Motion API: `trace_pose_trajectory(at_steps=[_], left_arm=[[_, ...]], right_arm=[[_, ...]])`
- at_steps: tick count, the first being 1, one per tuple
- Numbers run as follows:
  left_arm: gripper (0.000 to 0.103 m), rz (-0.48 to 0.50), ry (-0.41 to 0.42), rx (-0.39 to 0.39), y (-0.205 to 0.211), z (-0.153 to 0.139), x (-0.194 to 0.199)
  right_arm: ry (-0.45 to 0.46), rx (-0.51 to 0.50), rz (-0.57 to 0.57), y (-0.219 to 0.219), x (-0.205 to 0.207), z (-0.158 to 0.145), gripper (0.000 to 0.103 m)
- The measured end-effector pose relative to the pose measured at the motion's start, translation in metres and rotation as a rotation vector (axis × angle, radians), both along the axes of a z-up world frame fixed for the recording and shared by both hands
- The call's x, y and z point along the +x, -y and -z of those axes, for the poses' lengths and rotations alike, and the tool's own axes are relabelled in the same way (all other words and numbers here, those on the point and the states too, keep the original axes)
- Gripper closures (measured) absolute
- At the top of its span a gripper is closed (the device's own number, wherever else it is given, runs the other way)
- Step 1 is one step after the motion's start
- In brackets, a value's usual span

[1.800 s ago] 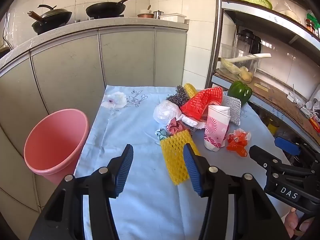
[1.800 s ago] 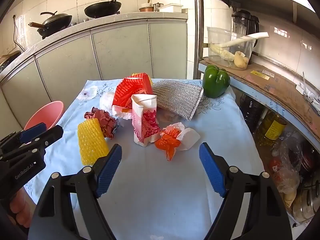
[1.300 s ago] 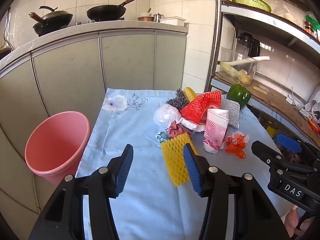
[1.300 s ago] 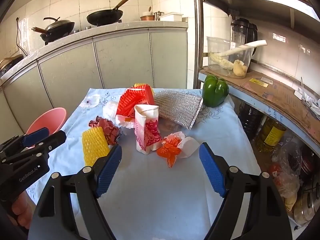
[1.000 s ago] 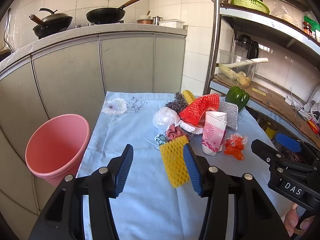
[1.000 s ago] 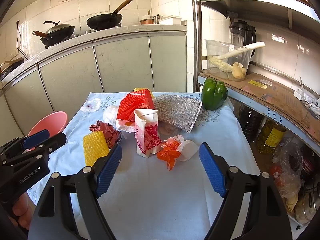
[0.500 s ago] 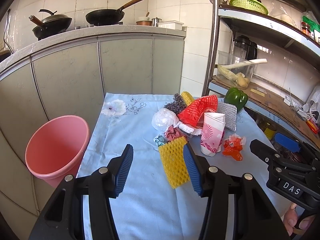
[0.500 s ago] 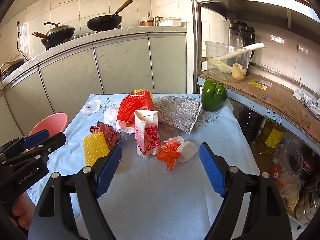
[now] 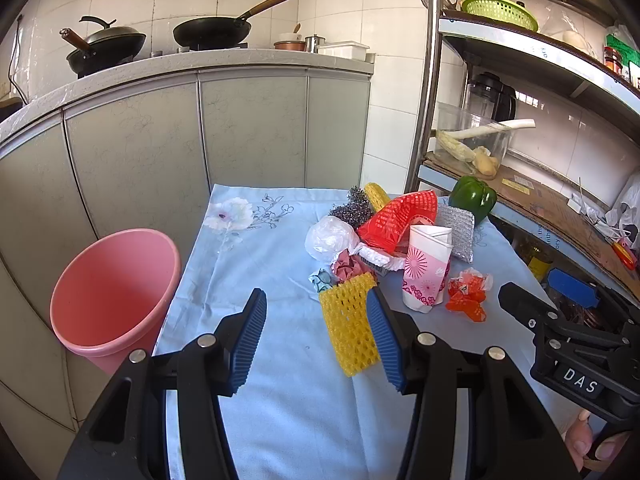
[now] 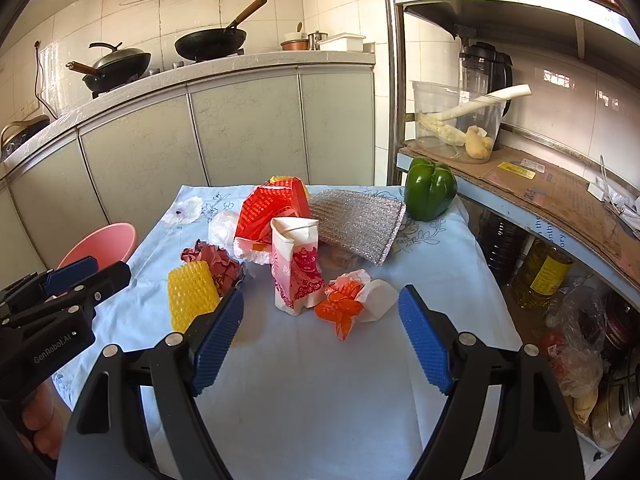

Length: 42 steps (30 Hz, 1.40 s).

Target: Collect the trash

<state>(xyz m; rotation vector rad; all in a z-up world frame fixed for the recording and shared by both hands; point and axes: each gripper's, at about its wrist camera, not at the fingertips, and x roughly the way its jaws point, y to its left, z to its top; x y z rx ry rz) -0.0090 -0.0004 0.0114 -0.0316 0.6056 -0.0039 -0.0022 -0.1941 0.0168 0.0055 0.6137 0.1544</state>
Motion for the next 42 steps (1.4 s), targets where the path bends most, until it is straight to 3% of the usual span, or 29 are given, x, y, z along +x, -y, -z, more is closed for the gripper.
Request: trace_pose_trajectory(at_steps=[42], left_arm=[[0.052,0.000,0.002,-0.003,-0.0019,-0.0006,-0.0005]], right_arm=[[0.004,-0.003,-0.003,-0.0032,-0.0013,0.0024,0.023]])
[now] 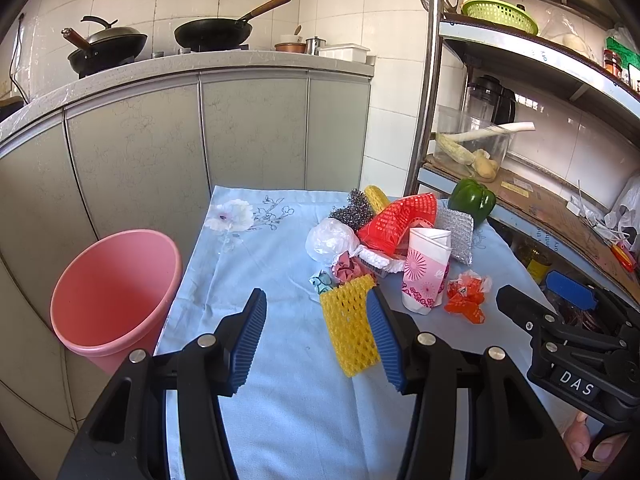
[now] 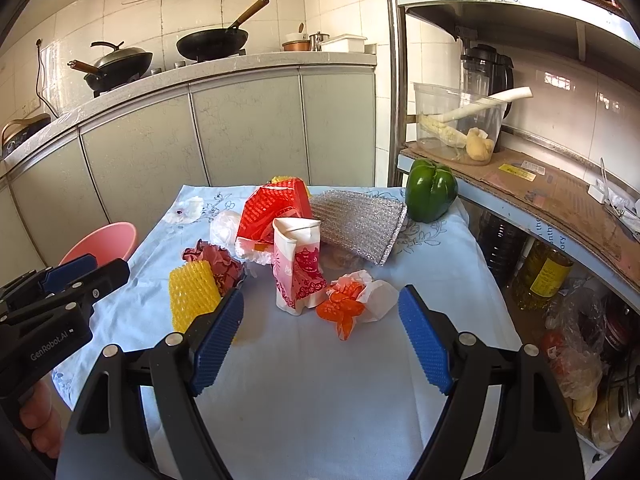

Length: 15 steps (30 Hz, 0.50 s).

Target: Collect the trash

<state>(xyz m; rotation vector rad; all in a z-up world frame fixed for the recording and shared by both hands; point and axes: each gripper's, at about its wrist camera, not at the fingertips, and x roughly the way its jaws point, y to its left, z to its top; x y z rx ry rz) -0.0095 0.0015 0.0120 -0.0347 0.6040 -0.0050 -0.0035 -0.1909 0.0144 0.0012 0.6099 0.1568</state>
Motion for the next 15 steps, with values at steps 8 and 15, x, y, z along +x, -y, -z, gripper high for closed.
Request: trace_pose_trajectory(at_steps=[8,15], left_arm=[[0.052,-0.002,0.004,-0.003,-0.0007,-0.0028,-0.0006],[0.052,-0.002,0.005,-0.004,-0.0007,-0.0029,-0.0008]], right_arm=[[0.006,-0.003,-0.002,-0.0002,-0.0006,-0.0040,0.023],[0.008,-0.005,-0.004,-0.0015,-0.0012,-0.0051,0.023]])
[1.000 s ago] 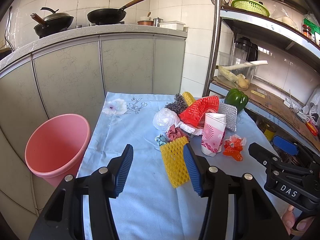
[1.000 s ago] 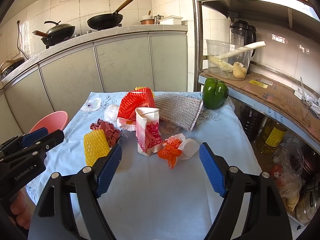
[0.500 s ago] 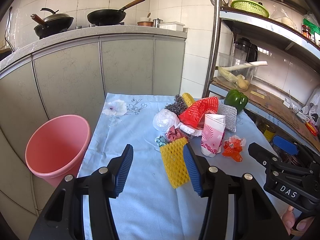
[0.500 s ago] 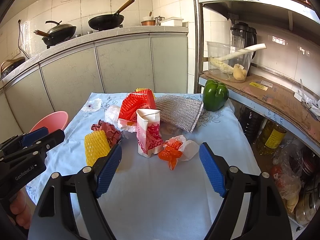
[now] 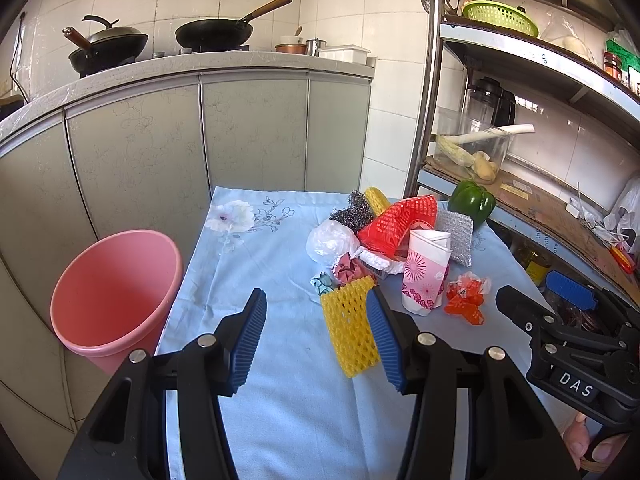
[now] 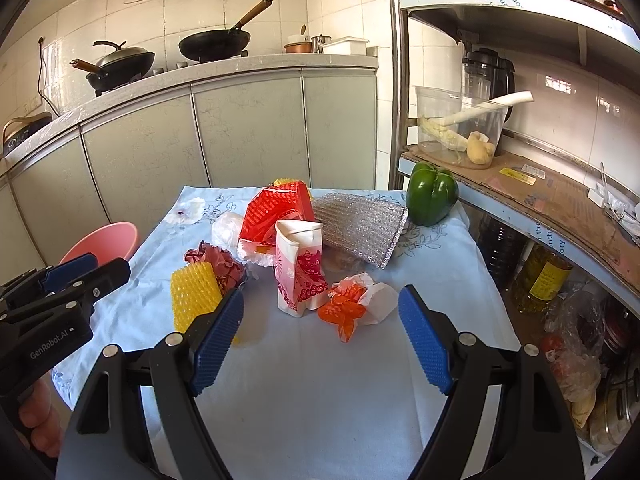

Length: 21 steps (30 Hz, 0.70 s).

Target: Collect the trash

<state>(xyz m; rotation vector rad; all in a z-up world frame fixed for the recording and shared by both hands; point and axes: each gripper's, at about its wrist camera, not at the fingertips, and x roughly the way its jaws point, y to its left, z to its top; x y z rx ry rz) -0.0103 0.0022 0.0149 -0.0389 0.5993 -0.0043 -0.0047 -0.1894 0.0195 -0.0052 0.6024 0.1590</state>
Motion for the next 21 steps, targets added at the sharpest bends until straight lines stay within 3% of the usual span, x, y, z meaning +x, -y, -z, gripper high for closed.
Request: trace_pose_trajectory(at_steps=[7,15,21], left_arm=[[0.052,0.008,0.001,-0.014,-0.002,-0.003,0.001],[0.048,0.030,-0.007,-0.121,-0.036,-0.003,0.001],[0.047,0.109,-0.067,-0.178,-0.041,0.006,0.006]], right_arm=[[0.005,0.002,0.000,0.000,-0.001,-0.002,0.023],[0.019,0.016,-0.021,0.010,-0.001,-0.006,0.023],[0.010,0.002,-0.058,0.020,-0.002,-0.003,0.038]])
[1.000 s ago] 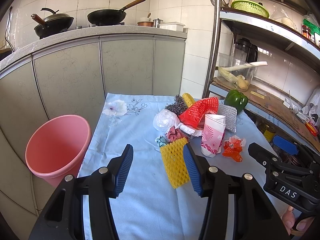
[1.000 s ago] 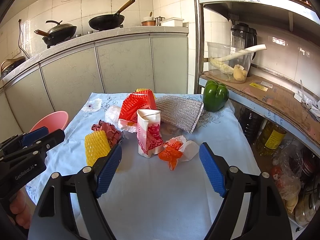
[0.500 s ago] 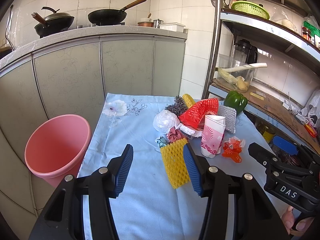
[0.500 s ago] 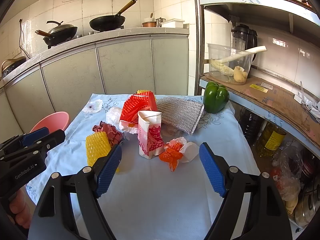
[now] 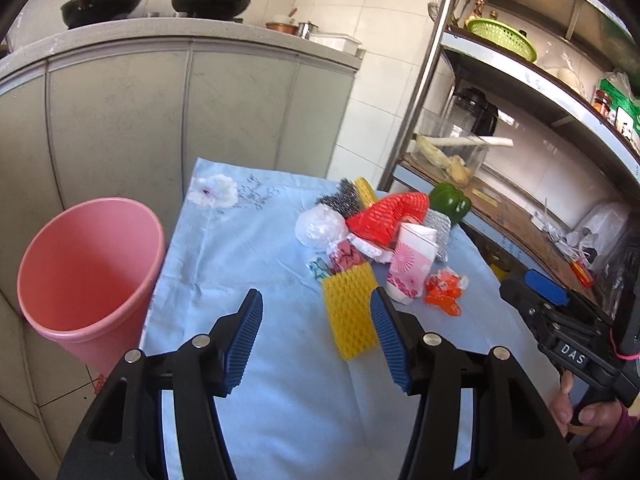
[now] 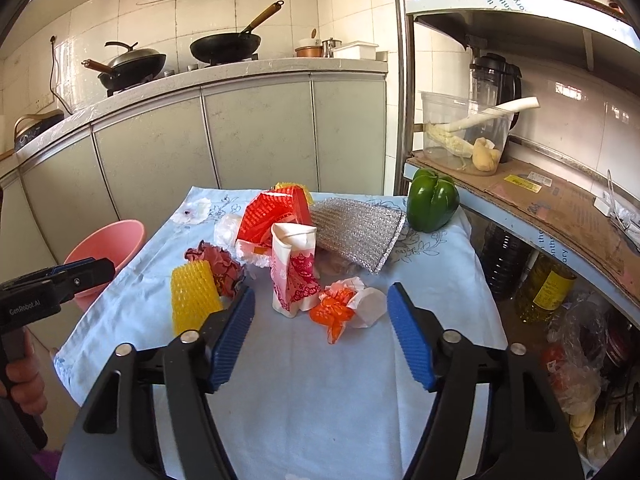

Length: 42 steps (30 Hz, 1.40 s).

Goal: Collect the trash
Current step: 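Grasp the yellow foam net with the left gripper while the right gripper grasps the pink paper cup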

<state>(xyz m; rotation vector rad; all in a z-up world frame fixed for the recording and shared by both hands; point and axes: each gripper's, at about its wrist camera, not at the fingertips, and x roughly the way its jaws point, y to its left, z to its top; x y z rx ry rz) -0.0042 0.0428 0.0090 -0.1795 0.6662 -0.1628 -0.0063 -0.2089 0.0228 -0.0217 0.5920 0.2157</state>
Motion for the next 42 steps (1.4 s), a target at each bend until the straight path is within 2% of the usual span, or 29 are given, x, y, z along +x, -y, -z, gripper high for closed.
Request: trace_pose_trajectory(at_steps=[3,8,11,13,18,19,20,21,22,23,27,32,37,42], left_arm=[[0.047,0.041,-0.015,0.010,0.006,0.003,0.007],[0.047,0.114,-0.071,0.030,0.023,0.013,0.025],[0.047,0.138,-0.117,0.048,0.032,0.024,0.038],[0.047,0.148,-0.147,0.055,0.035,0.032,0.046],[0.051,0.174,-0.199,0.062,0.039,0.047,0.068],[0.055,0.184,-0.212,0.068,0.039,0.051,0.071],[0.068,0.193,-0.225,0.067,0.038,0.054,0.073],[0.076,0.202,-0.237,0.061,0.037,0.057,0.075],[0.089,0.215,-0.256,0.051,0.035,0.061,0.078],[0.094,0.221,-0.266,0.043,0.033,0.064,0.079],[0.095,0.225,-0.240,0.037,0.023,0.059,0.076],[0.096,0.220,-0.175,0.038,0.007,0.040,0.066],[0.096,0.240,-0.109,0.034,-0.001,0.023,0.053],[0.096,0.238,-0.080,0.016,-0.009,0.013,0.046]], right_arm=[[-0.012,0.004,-0.004,0.008,0.002,0.001,0.043],[-0.030,0.028,0.015,0.025,0.005,0.005,0.045],[-0.063,0.040,0.022,0.035,0.011,0.012,0.046],[-0.090,0.044,0.022,0.039,0.017,0.018,0.052],[-0.174,0.093,0.000,0.047,0.039,0.032,0.052],[-0.187,0.099,-0.007,0.046,0.042,0.033,0.052],[-0.207,0.109,-0.019,0.045,0.047,0.036,0.052],[-0.217,0.113,-0.024,0.044,0.050,0.037,0.052],[-0.235,0.123,-0.033,0.043,0.054,0.040,0.052],[-0.253,0.138,-0.042,0.042,0.058,0.042,0.052],[-0.284,0.192,-0.076,0.037,0.069,0.040,0.052],[-0.267,0.150,-0.110,0.025,0.078,0.032,0.052],[-0.261,0.175,-0.171,0.013,0.075,0.022,0.052],[-0.244,0.141,-0.209,-0.014,0.081,0.024,0.052]])
